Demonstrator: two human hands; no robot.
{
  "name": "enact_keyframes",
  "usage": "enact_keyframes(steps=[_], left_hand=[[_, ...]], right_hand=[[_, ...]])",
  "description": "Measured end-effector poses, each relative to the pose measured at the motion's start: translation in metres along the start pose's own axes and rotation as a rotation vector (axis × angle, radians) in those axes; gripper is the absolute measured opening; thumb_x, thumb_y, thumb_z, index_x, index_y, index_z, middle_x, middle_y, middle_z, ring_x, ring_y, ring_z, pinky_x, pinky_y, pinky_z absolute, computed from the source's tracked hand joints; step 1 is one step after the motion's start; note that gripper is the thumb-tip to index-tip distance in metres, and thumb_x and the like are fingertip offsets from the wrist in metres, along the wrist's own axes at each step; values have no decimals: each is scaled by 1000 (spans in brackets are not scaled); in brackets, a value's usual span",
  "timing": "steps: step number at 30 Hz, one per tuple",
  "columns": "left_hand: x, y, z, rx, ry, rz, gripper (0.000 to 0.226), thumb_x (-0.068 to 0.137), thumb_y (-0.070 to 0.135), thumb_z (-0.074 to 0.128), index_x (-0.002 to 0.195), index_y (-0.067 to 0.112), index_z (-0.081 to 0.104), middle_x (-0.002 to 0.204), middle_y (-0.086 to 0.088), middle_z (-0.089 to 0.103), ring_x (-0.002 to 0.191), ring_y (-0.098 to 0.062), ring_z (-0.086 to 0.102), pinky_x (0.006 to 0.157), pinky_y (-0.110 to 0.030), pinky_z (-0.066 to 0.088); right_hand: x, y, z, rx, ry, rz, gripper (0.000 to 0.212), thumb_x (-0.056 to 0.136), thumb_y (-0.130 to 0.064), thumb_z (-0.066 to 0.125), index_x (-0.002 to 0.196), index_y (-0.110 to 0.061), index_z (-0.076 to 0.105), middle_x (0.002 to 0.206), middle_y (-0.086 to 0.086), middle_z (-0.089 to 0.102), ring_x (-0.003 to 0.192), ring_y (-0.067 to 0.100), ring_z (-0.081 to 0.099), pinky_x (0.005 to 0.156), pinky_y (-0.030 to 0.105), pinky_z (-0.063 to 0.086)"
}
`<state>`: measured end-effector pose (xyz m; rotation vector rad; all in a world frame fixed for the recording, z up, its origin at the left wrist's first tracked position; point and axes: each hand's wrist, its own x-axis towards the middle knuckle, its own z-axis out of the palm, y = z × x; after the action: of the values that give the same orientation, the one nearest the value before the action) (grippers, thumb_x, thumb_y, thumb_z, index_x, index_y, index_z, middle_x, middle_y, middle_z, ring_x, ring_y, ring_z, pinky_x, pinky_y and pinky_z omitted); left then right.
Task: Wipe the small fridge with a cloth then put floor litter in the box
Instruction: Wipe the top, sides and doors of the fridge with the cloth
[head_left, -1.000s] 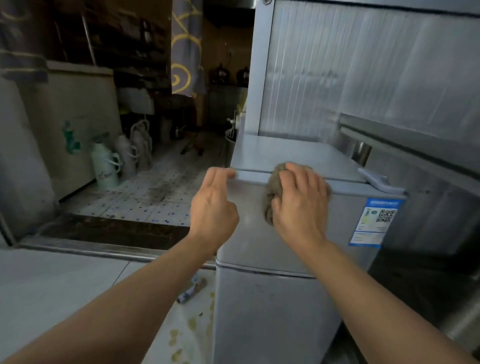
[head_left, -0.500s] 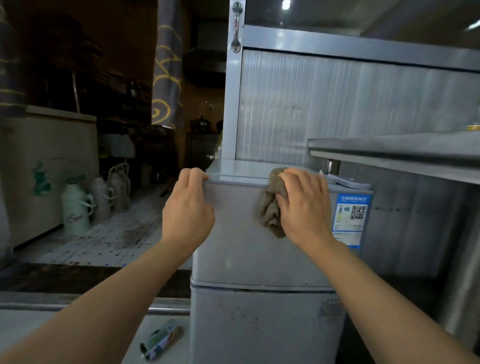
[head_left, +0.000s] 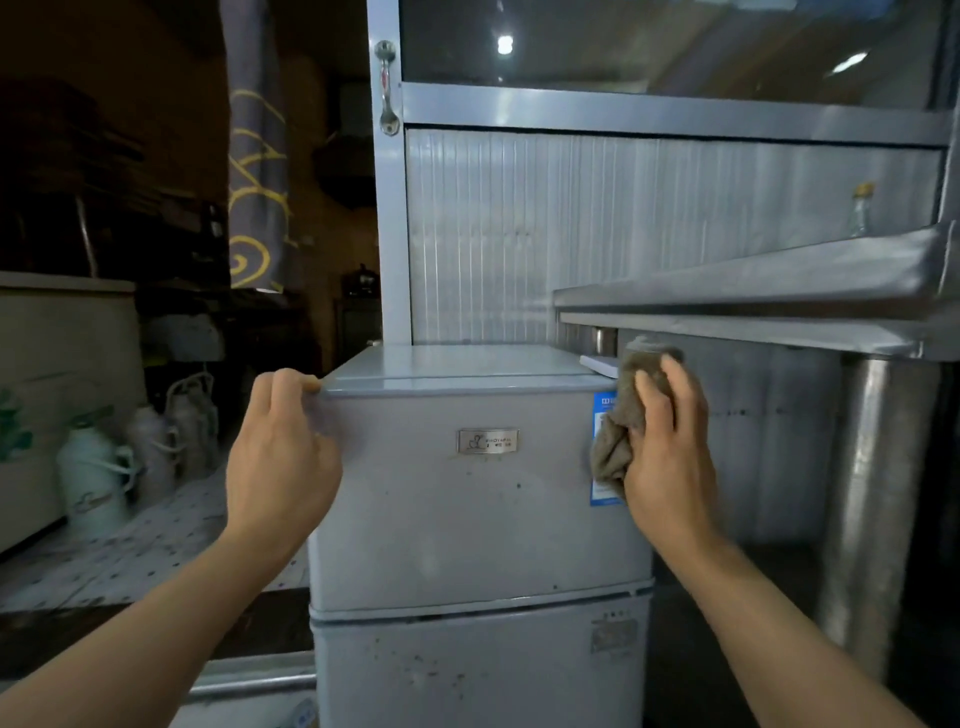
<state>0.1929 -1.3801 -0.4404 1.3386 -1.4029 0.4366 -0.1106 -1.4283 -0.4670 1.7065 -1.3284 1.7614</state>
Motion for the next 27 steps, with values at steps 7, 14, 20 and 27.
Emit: enact_keyframes(steps=[7,14,20,27], left_hand=[[-8,0,15,-90,91,-27,42,79,-8,50,118,8,45,121,-11,45,96,-29,49,69,-36,38],[-45,-8,17,-135,-49,-88,80,86,-1,51,149,27,11,157,6,19,134,-7,29,86,-31,40],[-67,-25,28,-156,-103,-208,51,92,13,49,140,20,32,133,-6,47,116,-26,49,96,-47,44],[-63,-35,32,-199,-152,-223,42,93,17,47,134,16,36,128,-10,46,109,-25,50,94,-49,47]], right_hand=[[-33,17,19,-5,30,-27,61,92,-13,46,148,-11,21,157,5,5,144,28,16,112,37,27],[-103,30,25,-142,-97,-44,79,82,-5,65,146,-8,19,155,16,8,140,43,19,102,61,38],[-14,-4,32,-162,52,-131,61,91,-30,42,146,-9,27,155,19,16,143,38,13,115,51,17],[-129,19,57,-357,-214,-607,59,87,-35,45,142,-21,27,153,5,17,146,28,-3,116,46,5]])
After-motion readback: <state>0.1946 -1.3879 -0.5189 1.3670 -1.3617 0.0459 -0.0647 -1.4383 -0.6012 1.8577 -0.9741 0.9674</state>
